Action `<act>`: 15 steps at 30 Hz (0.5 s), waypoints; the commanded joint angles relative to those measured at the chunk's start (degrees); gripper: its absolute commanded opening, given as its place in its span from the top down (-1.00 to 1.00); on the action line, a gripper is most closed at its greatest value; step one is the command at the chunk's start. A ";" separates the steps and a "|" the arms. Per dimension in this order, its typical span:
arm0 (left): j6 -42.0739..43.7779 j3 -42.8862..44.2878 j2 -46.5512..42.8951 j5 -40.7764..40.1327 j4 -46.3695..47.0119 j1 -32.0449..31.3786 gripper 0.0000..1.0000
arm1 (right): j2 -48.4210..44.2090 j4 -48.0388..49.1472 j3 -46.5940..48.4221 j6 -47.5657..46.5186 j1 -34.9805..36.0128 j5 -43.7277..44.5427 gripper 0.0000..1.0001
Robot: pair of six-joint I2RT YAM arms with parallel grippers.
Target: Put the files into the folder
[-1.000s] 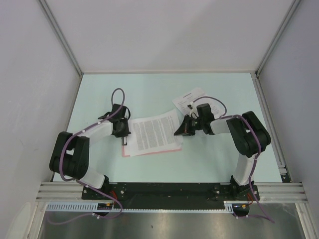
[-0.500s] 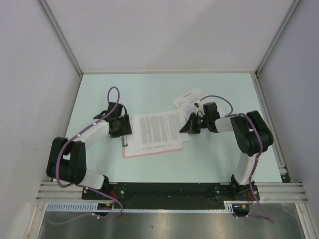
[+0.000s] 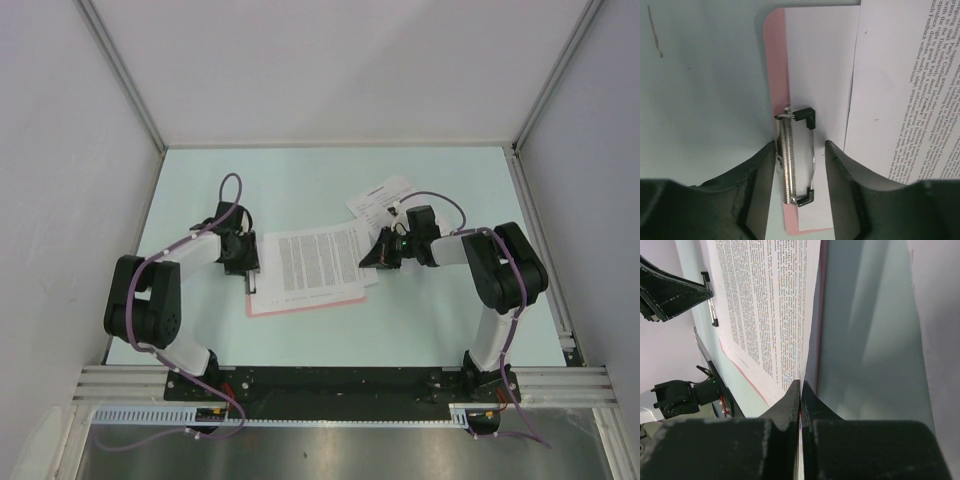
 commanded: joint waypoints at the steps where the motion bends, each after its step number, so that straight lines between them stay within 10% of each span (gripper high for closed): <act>1: 0.59 -1.44 3.48 5.16 -0.24 0.11 0.10 | -0.63 2.64 0.07 0.19 0.39 -1.45 1.00; 15: -0.64 -2.40 0.05 -1.08 -4.81 -1.38 -0.18 | 0.25 5.55 0.07 2.39 1.62 -1.54 1.00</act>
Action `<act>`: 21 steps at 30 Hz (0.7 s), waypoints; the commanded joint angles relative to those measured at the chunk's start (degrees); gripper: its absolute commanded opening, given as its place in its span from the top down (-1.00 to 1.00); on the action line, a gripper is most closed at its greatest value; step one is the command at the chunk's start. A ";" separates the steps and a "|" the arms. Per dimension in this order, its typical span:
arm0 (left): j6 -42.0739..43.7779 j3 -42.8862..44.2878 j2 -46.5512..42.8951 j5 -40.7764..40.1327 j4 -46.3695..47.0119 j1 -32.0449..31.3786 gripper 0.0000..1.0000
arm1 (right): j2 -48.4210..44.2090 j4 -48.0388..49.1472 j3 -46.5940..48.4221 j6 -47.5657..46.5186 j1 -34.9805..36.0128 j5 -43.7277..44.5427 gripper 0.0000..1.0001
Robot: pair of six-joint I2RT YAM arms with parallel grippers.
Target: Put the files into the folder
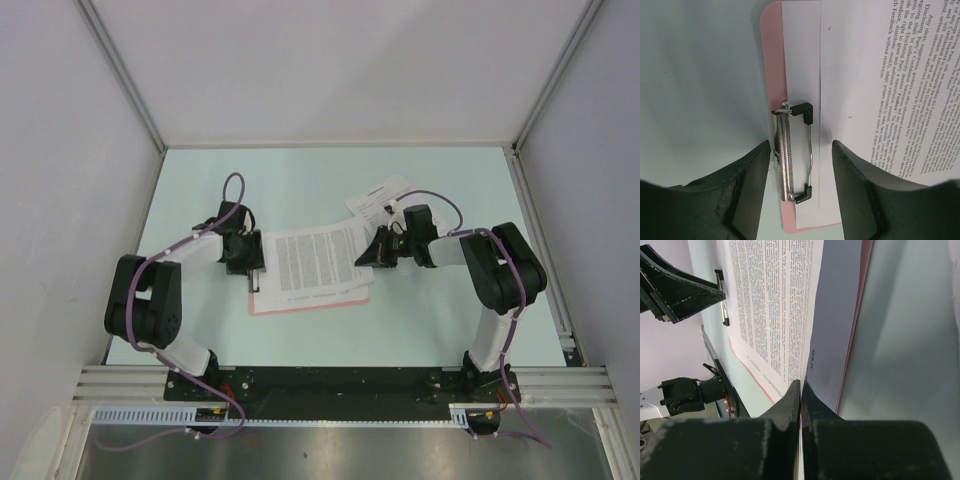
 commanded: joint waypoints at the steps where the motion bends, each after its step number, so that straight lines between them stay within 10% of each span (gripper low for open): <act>1: -0.71 -3.04 -0.60 -2.76 -5.42 -0.62 -0.19 | 0.23 2.40 0.07 0.66 0.29 -0.64 1.00; 21: 1.66 2.85 4.93 -4.43 -2.87 -2.11 -0.08 | 0.58 2.84 0.07 1.01 1.43 -0.38 1.00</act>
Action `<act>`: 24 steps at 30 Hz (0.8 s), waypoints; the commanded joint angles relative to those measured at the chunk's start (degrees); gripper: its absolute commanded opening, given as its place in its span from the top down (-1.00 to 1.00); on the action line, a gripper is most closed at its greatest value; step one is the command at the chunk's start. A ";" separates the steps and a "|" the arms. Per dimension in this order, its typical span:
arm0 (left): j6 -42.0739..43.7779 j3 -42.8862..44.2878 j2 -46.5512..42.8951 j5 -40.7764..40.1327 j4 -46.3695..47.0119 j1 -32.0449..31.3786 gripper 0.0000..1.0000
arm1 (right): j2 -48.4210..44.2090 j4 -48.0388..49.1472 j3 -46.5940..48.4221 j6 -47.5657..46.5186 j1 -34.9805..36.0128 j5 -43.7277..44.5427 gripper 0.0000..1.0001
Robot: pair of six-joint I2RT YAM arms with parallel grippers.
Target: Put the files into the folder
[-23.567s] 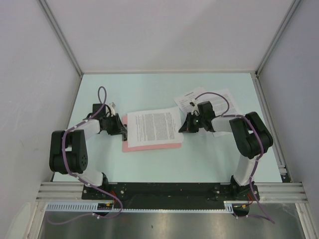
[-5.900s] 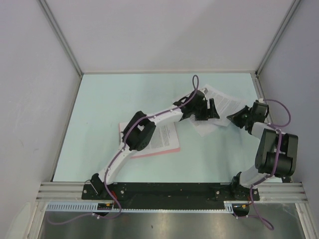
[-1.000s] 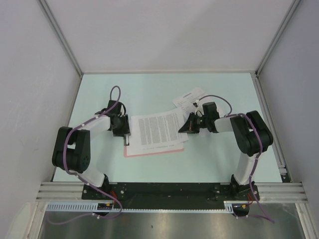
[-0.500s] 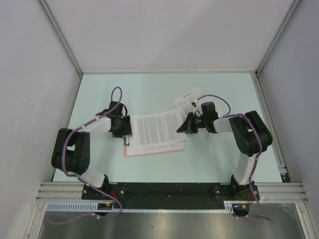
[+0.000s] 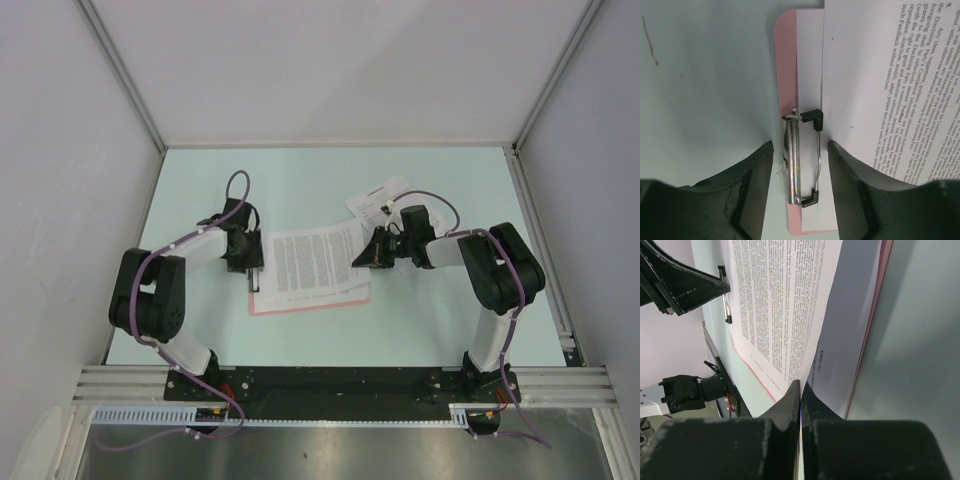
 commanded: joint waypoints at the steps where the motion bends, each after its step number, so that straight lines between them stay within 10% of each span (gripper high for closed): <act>1: 2.89 1.25 4.03 0.16 -0.95 -1.37 -0.08 | 0.30 1.70 0.07 0.16 -0.05 -0.23 1.00; 15: 5.27 1.08 7.03 0.16 -3.85 -2.16 0.26 | 0.03 1.79 0.07 0.51 0.30 0.21 1.00; 24: 3.08 -1.82 2.82 5.16 0.27 -1.20 1.00 | 0.47 2.85 0.07 1.65 2.49 1.00 1.00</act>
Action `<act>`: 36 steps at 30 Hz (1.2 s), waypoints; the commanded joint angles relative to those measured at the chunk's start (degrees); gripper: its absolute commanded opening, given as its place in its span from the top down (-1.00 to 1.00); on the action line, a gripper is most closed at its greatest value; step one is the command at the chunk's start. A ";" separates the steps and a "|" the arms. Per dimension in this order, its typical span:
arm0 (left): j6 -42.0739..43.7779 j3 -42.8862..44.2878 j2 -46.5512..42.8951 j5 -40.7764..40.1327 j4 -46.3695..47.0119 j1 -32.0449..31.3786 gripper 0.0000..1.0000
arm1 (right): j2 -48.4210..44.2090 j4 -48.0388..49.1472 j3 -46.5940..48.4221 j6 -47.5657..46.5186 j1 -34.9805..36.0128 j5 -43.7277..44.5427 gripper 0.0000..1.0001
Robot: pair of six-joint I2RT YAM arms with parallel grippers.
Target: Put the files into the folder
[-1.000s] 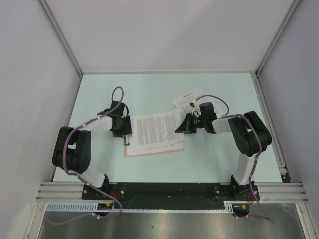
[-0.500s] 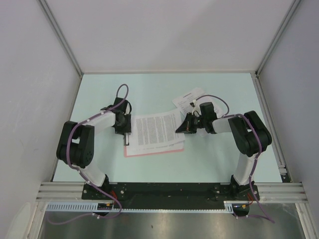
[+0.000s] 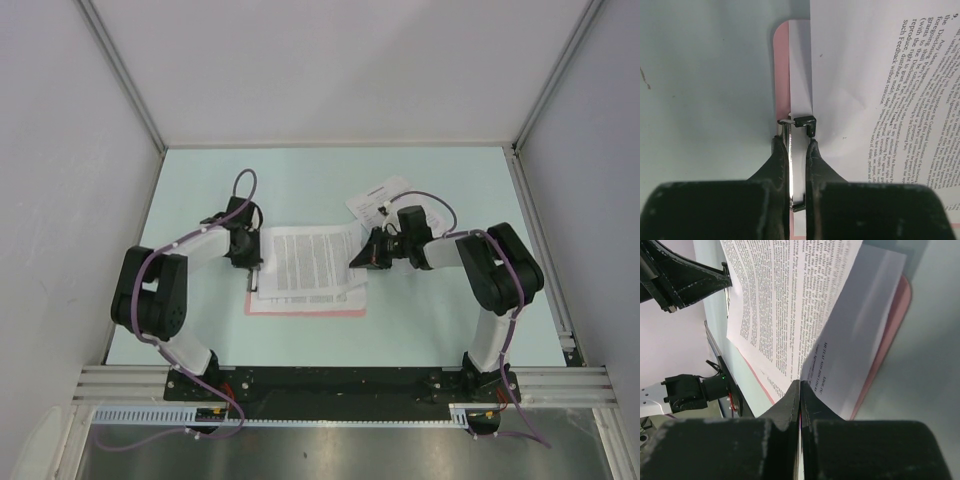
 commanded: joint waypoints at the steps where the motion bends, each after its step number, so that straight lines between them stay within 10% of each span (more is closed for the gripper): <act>1: -1.30 -4.93 -0.29 5.27 0.74 0.75 1.00 | 0.64 2.28 0.07 0.74 1.77 1.03 1.00; 26: -9.58 -12.58 -9.88 10.03 9.36 4.88 1.00 | -4.28 -4.85 -3.45 -3.57 -2.71 3.32 1.00; 33: -9.13 -11.88 -11.90 8.27 5.32 4.71 -0.13 | -3.75 -3.53 -3.45 -3.31 -2.18 2.44 1.00; 36: -9.21 -11.52 -13.13 7.13 3.56 4.18 -0.17 | -3.05 -2.56 -3.45 -2.78 -1.92 1.82 1.00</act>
